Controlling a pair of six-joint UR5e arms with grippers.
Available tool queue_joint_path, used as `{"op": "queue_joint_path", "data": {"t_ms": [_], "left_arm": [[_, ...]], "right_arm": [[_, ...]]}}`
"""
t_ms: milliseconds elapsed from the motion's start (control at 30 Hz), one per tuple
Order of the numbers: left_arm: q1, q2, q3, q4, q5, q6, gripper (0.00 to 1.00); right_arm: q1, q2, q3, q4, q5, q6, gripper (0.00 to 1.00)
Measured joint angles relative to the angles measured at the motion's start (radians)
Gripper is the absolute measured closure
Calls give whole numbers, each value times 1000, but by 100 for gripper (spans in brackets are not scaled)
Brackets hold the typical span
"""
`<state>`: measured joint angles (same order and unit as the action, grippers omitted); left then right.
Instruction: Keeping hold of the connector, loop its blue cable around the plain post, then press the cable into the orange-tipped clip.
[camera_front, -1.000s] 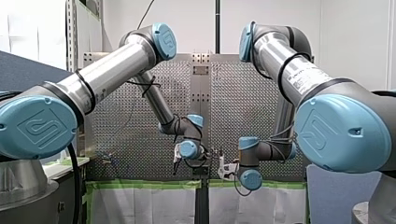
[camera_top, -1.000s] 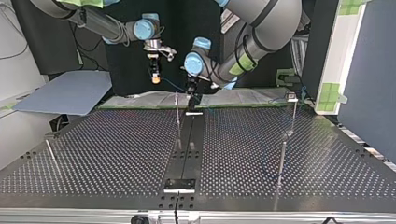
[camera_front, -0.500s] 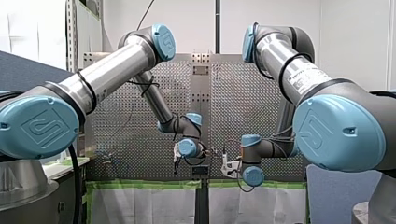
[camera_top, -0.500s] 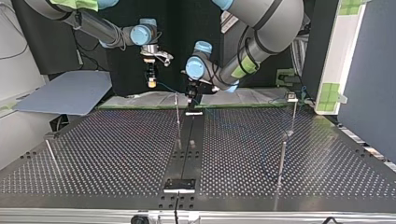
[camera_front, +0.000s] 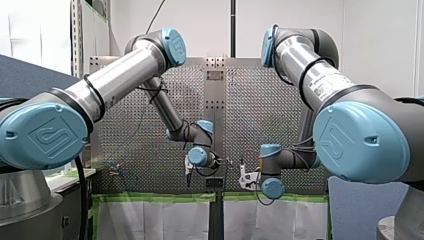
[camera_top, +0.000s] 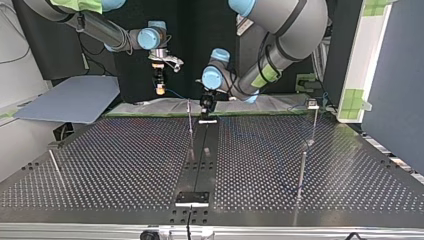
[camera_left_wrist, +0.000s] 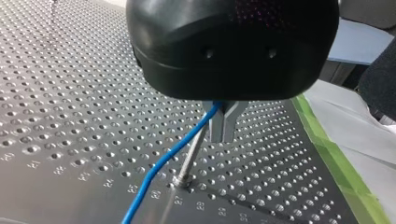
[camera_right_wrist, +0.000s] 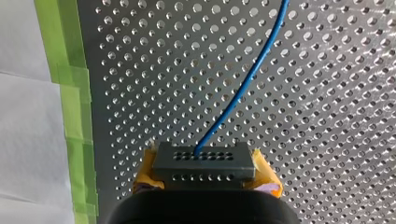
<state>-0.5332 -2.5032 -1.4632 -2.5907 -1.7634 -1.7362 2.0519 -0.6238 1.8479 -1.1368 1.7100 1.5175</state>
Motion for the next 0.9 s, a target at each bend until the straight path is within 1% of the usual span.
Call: {"op": "queue_joint_path", "data": {"t_ms": [67,167,233,333,567,633,767,900], "left_arm": [[-3,-13,15,-15,-10,1,100],[-6,-35,35,-36,-23,17,100],[-6,-53,49,-42,-21,20,100],[-3,-67,62,-51,-17,10,100],[10,-72,68,-47,-14,-7,100],[13,-73,68,-45,-13,-8,100],[20,-73,68,-46,-13,-8,100],[27,-73,69,-49,-13,-6,100]], "right_arm": [[-2,0,0,0,0,-2,100],[-3,0,0,0,0,-6,100],[-4,0,-1,0,-1,-12,100],[-6,0,-3,0,-1,-17,100],[-14,0,-6,-3,-1,-22,100],[-15,0,-8,-4,-1,-23,100],[-18,1,-12,-5,-1,-30,100],[-23,10,-16,-8,0,-33,100]]}}
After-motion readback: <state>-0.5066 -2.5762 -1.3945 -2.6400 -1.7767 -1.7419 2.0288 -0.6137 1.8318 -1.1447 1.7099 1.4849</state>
